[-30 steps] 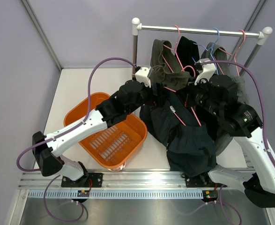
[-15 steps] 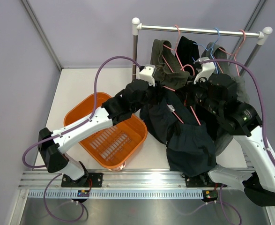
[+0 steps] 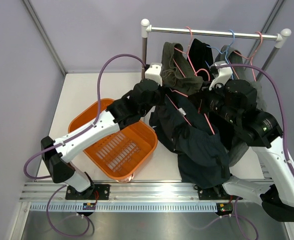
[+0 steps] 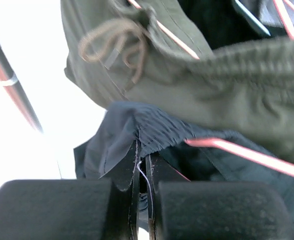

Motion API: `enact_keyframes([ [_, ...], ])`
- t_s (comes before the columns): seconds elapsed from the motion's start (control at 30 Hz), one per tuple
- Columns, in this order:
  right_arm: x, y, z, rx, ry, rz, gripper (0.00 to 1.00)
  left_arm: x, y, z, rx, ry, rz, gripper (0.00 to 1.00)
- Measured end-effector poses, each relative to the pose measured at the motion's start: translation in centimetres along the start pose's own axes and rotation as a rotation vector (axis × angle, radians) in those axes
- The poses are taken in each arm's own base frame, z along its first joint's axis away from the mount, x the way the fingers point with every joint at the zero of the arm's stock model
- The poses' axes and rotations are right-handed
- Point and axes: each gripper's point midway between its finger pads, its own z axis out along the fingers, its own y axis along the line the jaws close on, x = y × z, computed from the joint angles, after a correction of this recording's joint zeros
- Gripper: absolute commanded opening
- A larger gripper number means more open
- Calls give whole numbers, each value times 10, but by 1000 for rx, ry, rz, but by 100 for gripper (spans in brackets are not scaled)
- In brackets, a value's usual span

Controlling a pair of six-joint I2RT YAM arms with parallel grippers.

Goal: Remove the shorts from the hanger

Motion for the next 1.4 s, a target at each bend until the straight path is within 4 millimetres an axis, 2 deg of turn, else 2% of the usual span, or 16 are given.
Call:
enact_keyframes([
  [0.2, -6, 3, -7, -17, -28, 0, 0, -18, 28, 19, -79, -21, -20, 0],
  [0.43, -10, 11, -22, -70, -51, -10, 0, -7, 54, 46, -166, 25, -1, 0],
  [0.53, -13, 12, -28, -82, -74, -9, 0, 3, 57, 49, -168, 62, 8, 0],
  [0.67, -11, 12, -26, -80, -69, -8, 0, 5, 52, 46, -133, 75, 9, 0],
  [0.73, -9, 11, -21, -76, -63, -5, 0, 10, 50, 38, -116, 83, 22, 0],
  [0.83, -5, 10, -9, -66, -53, 1, 0, 12, 42, 13, -63, 94, 51, 0],
  [1.0, -7, 9, 18, -44, -52, 6, 0, -3, 0, -35, 105, 73, 74, 0],
  [1.13, -10, 11, 44, -31, -43, 9, 0, -4, -32, -69, 227, 75, 101, 0],
  [1.27, -28, 13, 64, -16, -66, 11, 0, 4, -45, -84, 288, 108, 131, 0],
  [1.4, -51, 21, 65, -39, -115, 20, 0, 1, -33, -86, 233, 111, 147, 0],
])
